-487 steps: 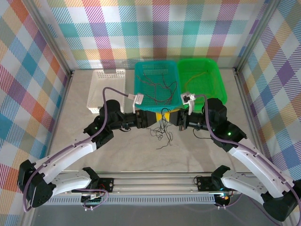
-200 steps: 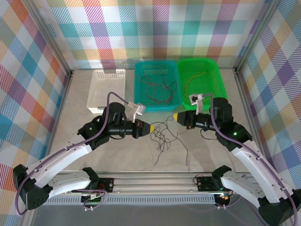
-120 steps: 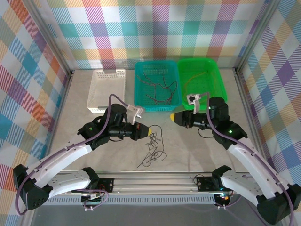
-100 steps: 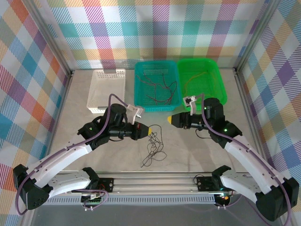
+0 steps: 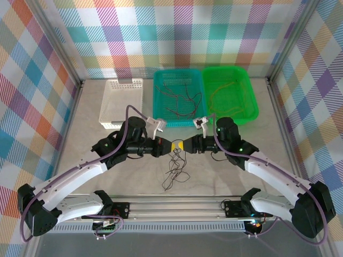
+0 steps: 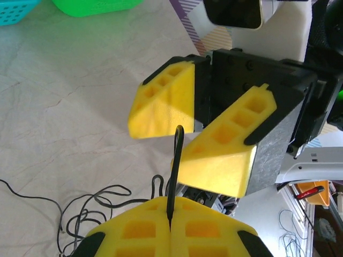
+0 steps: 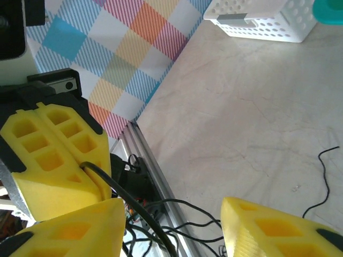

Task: Untangle the cables

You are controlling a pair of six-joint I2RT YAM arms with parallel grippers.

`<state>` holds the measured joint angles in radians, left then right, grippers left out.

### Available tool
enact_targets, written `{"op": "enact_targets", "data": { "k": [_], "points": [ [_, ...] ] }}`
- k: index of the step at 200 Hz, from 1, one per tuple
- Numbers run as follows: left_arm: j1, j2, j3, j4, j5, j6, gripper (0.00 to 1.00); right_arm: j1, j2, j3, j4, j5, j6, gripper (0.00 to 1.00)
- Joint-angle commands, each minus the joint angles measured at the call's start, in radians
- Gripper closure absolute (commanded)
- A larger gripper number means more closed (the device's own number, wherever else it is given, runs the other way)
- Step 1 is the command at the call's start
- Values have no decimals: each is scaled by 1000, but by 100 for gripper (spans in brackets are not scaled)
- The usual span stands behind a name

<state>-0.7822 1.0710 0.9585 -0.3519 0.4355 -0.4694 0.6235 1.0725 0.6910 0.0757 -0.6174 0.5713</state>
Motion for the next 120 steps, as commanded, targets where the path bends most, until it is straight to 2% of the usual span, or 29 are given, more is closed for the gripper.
{"op": "enact_targets", "data": {
  "k": [1, 21, 40, 51, 70, 87, 109, 120],
  "points": [
    [4, 3, 13, 47, 15, -10, 100, 9, -11, -24, 97, 12, 7, 68],
    [4, 5, 5, 45, 13, -8, 100, 8, -57, -21, 29, 102, -21, 100],
    [5, 1, -8, 39, -4, -5, 100, 3, -117, 5, -84, 236, -61, 100],
    [5, 0, -16, 39, -7, -4, 88, -8, -151, 17, -123, 286, -69, 100],
    [6, 7, -36, 65, 12, -14, 79, -38, -202, 44, -158, 324, -66, 100],
    [4, 12, -65, 129, 28, -37, 66, -50, -223, 89, -186, 316, -70, 100],
    [4, 9, -119, 215, 51, -83, 41, -50, -224, 154, -210, 272, -76, 100],
    [4, 14, -145, 271, 73, -107, 33, -50, -219, 187, -219, 246, -76, 100]
  ]
}}
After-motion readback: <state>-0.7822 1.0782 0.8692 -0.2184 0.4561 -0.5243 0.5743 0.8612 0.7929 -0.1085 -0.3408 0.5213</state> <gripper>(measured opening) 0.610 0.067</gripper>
